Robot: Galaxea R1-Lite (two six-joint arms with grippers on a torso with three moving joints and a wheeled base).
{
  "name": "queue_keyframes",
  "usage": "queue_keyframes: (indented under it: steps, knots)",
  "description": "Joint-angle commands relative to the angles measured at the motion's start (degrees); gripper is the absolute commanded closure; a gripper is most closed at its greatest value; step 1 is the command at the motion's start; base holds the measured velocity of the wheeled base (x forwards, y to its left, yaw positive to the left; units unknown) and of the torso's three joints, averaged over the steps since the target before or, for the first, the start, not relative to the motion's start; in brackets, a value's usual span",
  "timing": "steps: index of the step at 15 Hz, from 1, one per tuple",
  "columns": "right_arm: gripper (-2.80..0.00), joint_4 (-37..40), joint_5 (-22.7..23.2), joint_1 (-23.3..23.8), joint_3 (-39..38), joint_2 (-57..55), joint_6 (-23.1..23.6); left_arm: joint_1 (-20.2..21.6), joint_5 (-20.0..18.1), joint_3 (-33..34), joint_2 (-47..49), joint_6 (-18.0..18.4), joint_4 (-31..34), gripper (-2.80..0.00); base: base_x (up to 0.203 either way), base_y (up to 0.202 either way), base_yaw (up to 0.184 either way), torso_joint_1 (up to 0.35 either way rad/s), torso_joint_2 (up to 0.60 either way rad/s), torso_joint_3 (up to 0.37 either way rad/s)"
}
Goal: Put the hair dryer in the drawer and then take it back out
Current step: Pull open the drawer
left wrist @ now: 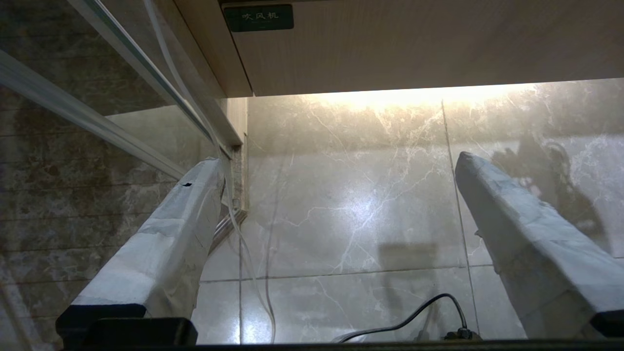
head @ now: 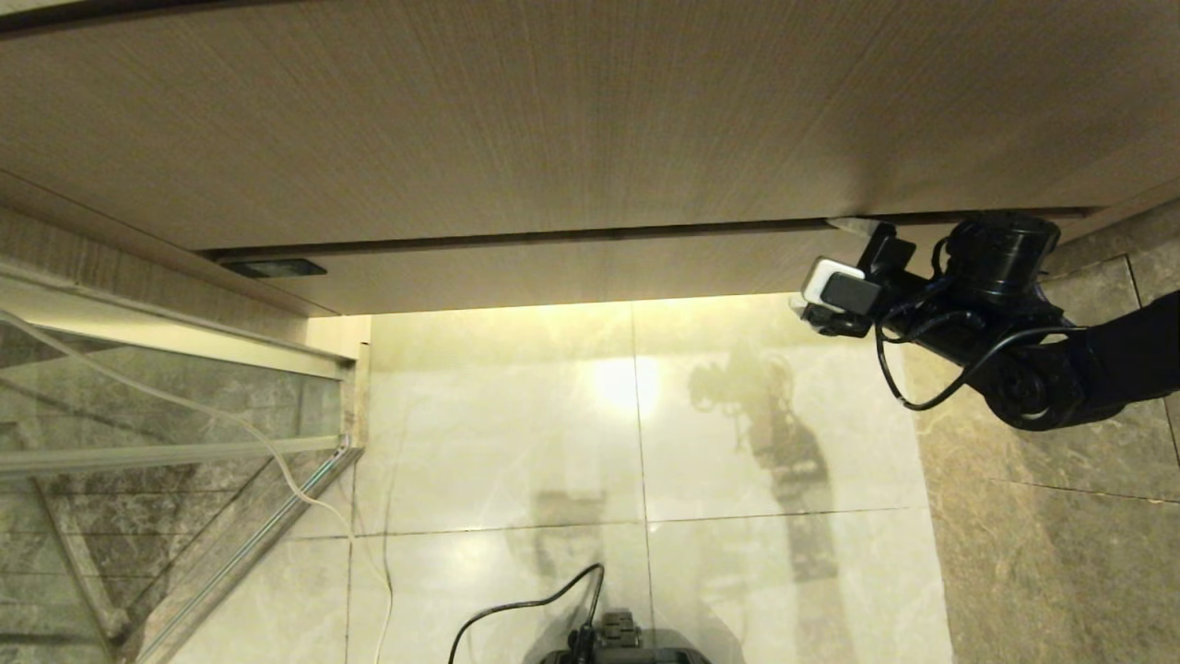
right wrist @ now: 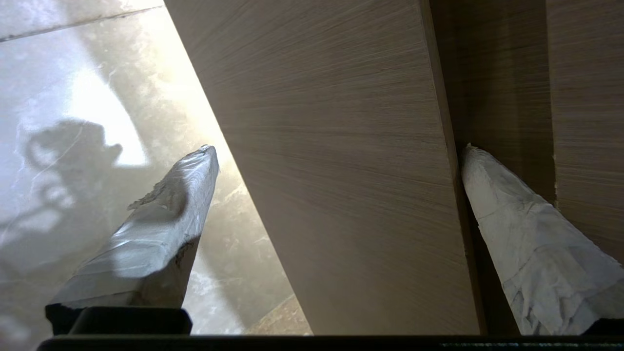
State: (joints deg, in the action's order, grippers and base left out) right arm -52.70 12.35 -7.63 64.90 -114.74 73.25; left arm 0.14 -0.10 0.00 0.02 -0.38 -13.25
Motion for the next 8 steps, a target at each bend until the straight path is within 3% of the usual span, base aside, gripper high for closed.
queue_keyframes:
  steps: [1, 8]
  knots:
    - [-2.8, -0.21, 0.06, 0.16, 0.14, -0.89, 0.4, 0.04, 0.01, 2.29, -0.02, 0.01, -0.18, -2.8, 0.0, 0.0, 0.0, 0.0, 0.0, 0.0]
    - [-2.8, 0.49, 0.13, 0.86, 0.14, -2.12, 0.44, 0.04, 0.01, 2.29, -0.02, 0.03, -0.11, -2.8, 0.0, 0.0, 0.0, 0.0, 0.0, 0.0]
